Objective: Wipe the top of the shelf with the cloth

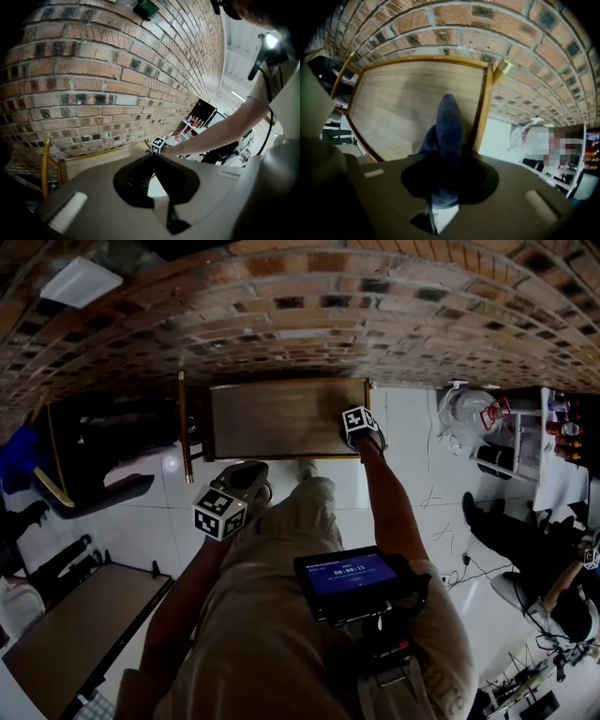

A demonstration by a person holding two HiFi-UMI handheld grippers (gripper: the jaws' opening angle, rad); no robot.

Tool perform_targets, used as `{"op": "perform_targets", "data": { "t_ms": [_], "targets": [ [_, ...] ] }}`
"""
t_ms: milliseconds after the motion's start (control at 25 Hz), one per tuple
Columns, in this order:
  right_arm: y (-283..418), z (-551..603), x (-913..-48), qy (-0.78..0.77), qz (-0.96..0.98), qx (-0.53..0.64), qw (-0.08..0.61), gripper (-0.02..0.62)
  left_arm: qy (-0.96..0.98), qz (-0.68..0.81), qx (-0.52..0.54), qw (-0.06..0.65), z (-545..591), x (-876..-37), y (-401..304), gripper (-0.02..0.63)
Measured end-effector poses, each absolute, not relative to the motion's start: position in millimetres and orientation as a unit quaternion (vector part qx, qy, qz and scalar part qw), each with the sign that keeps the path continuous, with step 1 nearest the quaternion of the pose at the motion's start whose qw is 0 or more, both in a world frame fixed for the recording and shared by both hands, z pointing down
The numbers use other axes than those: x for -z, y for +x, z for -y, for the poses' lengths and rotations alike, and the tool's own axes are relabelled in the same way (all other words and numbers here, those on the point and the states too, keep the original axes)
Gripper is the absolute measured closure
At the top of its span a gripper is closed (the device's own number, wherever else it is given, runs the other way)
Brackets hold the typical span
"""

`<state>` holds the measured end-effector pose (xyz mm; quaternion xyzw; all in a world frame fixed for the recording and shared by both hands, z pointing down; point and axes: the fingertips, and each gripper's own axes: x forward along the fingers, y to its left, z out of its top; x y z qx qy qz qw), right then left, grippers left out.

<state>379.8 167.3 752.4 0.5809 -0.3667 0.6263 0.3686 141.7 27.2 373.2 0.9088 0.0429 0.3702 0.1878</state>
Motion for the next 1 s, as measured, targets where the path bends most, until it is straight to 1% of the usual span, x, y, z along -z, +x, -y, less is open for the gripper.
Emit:
{"op": "perform_targets", "data": {
  "t_ms": [120, 200, 320, 440, 640, 880, 1000],
  "targets": [
    [382.7, -160.1, -745.9, 0.594, 0.361, -0.621, 0.362, 0.511, 0.908, -0.038, -0.369, 0.193, -22.2, -374.8, 134.3, 0.603],
    [378.6, -146.4, -734.2, 0.607, 0.373, -0.612, 0.342, 0.511, 0.907, -0.037, -0.369, 0.198, -19.2, -377.7, 127.3, 0.603],
    [362.9, -120.3, -708.5, 0.625, 0.392, -0.601, 0.309, 0.511, 0.905, -0.038, -0.372, 0.204, -11.7, -379.7, 113.5, 0.603],
    [341.9, -86.7, -686.8, 0.635, 0.414, -0.58, 0.3, 0.511, 0.905, -0.044, -0.373, 0.198, -0.6, -381.7, 98.4, 0.603],
    [253.5, -9.0, -662.2, 0.591, 0.508, -0.573, 0.253, 0.511, 0.905, -0.05, -0.376, 0.191, 10.1, -384.6, 74.5, 0.603],
    [124.8, 79.8, -642.2, 0.519, 0.603, -0.561, 0.229, 0.511, 0.902, -0.052, -0.378, 0.202, 29.5, -388.4, 31.6, 0.603],
    [69.7, 111.0, -647.7, 0.489, 0.626, -0.562, 0.23, 0.511, 0.902, -0.052, -0.38, 0.199, 44.4, -389.6, 7.7, 0.603]
  ]
}}
